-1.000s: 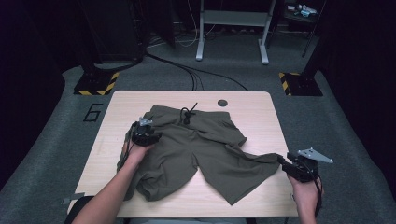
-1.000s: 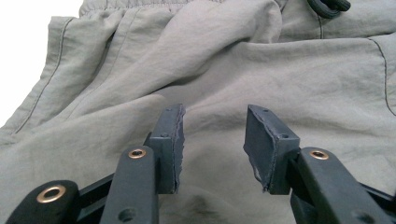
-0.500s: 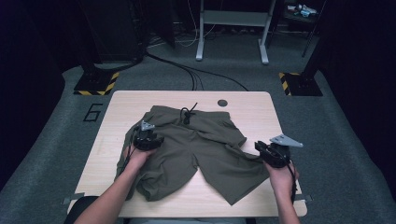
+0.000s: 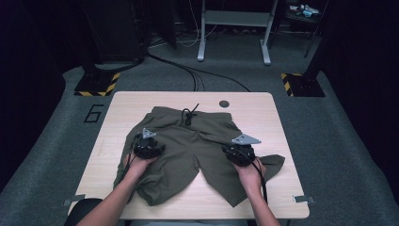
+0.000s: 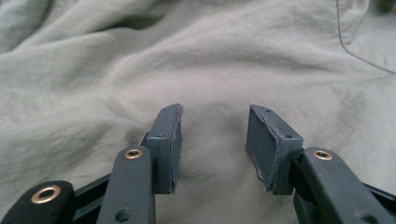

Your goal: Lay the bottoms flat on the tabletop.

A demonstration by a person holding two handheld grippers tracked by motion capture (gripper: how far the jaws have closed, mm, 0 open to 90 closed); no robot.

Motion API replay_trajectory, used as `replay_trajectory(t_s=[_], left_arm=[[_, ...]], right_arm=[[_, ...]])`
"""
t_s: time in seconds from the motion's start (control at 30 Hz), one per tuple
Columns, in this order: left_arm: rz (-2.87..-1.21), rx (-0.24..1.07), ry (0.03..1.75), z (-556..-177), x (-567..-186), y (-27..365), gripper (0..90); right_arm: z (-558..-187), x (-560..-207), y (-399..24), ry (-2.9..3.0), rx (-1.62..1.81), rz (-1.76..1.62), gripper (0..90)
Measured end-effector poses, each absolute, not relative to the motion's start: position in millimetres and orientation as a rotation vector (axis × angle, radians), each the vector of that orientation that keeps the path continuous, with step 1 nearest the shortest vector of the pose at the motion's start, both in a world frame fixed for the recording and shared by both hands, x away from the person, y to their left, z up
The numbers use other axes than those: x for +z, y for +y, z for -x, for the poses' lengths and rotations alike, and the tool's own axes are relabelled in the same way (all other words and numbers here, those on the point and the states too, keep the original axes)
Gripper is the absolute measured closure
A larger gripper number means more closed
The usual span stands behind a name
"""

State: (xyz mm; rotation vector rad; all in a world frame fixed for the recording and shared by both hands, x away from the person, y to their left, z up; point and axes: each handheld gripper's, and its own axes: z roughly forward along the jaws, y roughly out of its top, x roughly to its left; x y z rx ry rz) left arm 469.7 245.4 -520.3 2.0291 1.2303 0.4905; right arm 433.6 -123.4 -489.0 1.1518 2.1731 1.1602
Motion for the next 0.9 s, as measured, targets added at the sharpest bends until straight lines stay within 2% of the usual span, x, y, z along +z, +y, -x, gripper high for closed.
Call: replay_trajectory(t_s=[0.13, 0.3, 0.9], left_arm=[[-1.992, 0.512, 1.241, -471, -523, 244, 57.1], [-1.984, 0.511, 1.253, -477, -522, 246, 61.2], [-1.929, 0.544, 1.288, -525, -525, 238, 62.0]], right_arm=[[-449, -511, -123, 2.197, 1.082, -1.201, 65.8], [-465, -522, -121, 2.185, 1.007, -1.207, 61.0], [-529, -525, -113, 2.140, 0.996, -1.244, 60.8]])
